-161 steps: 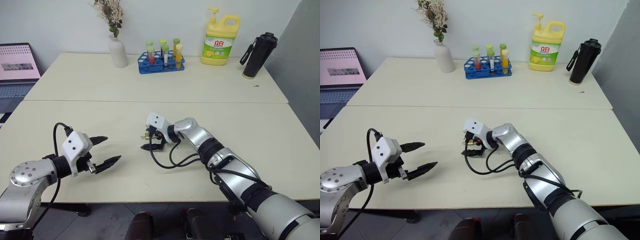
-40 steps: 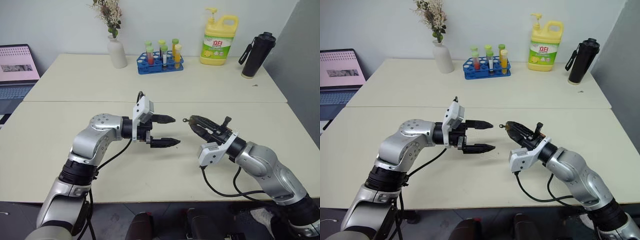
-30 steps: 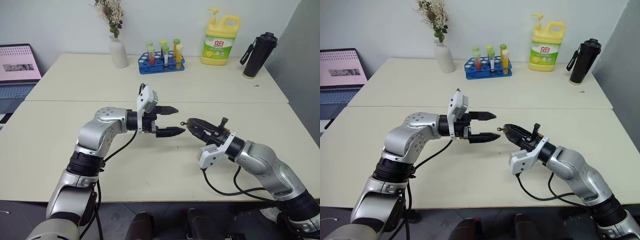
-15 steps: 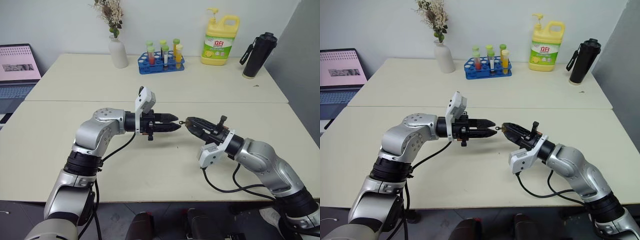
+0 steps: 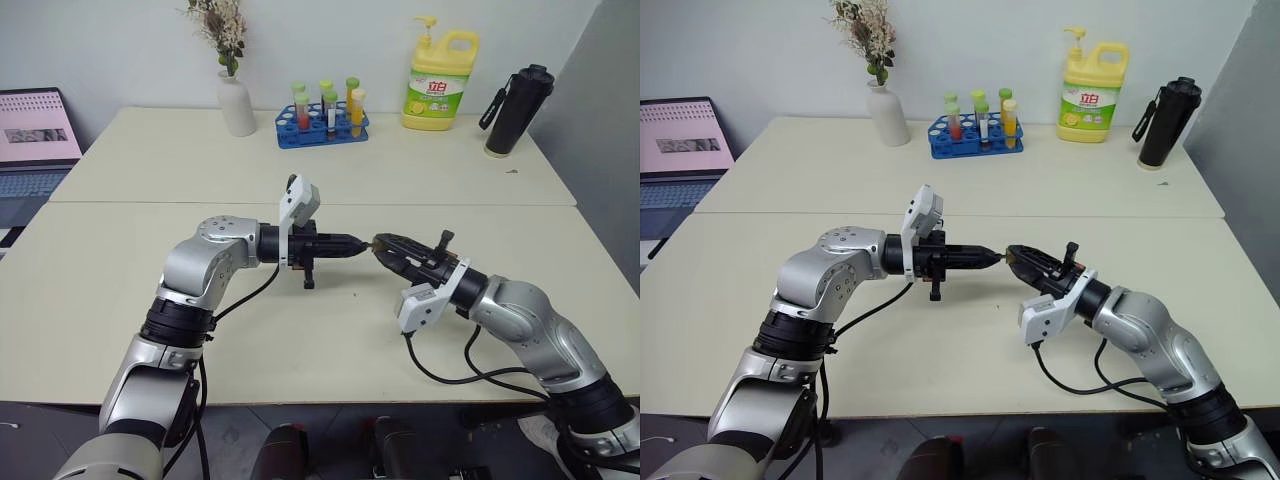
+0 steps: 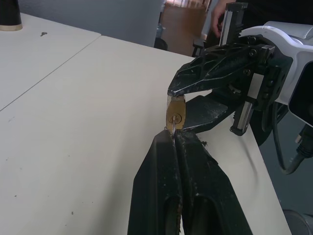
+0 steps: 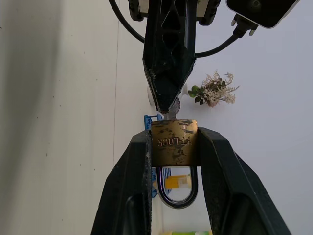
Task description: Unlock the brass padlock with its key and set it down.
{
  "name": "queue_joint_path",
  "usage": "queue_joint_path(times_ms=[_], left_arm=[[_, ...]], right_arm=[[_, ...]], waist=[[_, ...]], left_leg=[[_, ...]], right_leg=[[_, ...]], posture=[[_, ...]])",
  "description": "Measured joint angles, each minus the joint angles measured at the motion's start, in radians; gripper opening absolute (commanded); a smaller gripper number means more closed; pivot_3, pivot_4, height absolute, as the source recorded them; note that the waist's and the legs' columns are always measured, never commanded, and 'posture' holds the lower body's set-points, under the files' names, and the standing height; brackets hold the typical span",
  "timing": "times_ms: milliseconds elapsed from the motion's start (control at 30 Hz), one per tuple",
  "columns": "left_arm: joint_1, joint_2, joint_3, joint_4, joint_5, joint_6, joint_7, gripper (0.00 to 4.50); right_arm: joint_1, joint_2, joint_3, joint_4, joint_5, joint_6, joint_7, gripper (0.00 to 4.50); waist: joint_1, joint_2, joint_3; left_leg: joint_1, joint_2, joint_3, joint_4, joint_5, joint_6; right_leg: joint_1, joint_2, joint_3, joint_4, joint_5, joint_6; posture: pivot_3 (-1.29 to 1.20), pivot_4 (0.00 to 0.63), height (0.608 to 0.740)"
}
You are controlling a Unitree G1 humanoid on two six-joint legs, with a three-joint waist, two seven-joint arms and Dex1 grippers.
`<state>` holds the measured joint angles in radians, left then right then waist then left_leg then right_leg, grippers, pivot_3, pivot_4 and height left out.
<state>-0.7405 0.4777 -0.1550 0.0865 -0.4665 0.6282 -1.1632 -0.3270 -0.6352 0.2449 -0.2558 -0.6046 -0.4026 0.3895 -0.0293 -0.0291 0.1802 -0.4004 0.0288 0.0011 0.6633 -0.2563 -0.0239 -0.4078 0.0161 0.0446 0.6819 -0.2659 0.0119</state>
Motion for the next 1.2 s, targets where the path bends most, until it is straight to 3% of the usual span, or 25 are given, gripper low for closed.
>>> queue_joint_path(times_ms=[167,600,867,1200], left_arm=[[0.006,-0.013,0.000,0.000,0.022,-0.077,-0.007,0.00],[0.065,-0.032,-0.012,0.002,0.164,-0.488,-0.048,0.00],[0.056,-0.048,-0.017,0.108,0.265,-0.807,-0.065,0.00],[0.034,-0.070,-0.019,0.192,0.290,-0.940,-0.068,0.00]], right_arm=[[0.000,0.007,-0.015,0.000,0.010,-0.001,0.003,0.94],[0.000,0.016,-0.017,0.000,0.042,-0.024,0.024,0.94],[0.000,0.016,-0.018,0.005,0.045,-0.023,0.025,0.94],[0.000,0.019,-0.022,0.017,0.055,-0.020,0.025,0.94]], waist=[[0.000,0.000,0.000],[0.001,0.000,0.000],[0.001,0.000,0.000],[0.001,0.000,0.000]], left_leg=[[0.000,0.000,0.000,0.000,0.000,0.000],[0.000,0.000,0.001,0.000,0.000,0.000],[0.000,0.000,0.002,0.000,0.000,0.000],[0.000,-0.001,0.002,0.000,0.000,0.000]], right_leg=[[0.000,0.000,0.000,0.000,0.001,-0.001],[0.000,0.000,0.000,0.000,0.001,-0.001],[0.001,0.000,0.000,0.000,0.001,-0.002],[0.001,0.000,0.000,0.000,0.001,-0.002]], posture=[[0.00,0.150,0.740],[0.00,0.150,0.740],[0.00,0.150,0.740],[0.00,0.150,0.740]])
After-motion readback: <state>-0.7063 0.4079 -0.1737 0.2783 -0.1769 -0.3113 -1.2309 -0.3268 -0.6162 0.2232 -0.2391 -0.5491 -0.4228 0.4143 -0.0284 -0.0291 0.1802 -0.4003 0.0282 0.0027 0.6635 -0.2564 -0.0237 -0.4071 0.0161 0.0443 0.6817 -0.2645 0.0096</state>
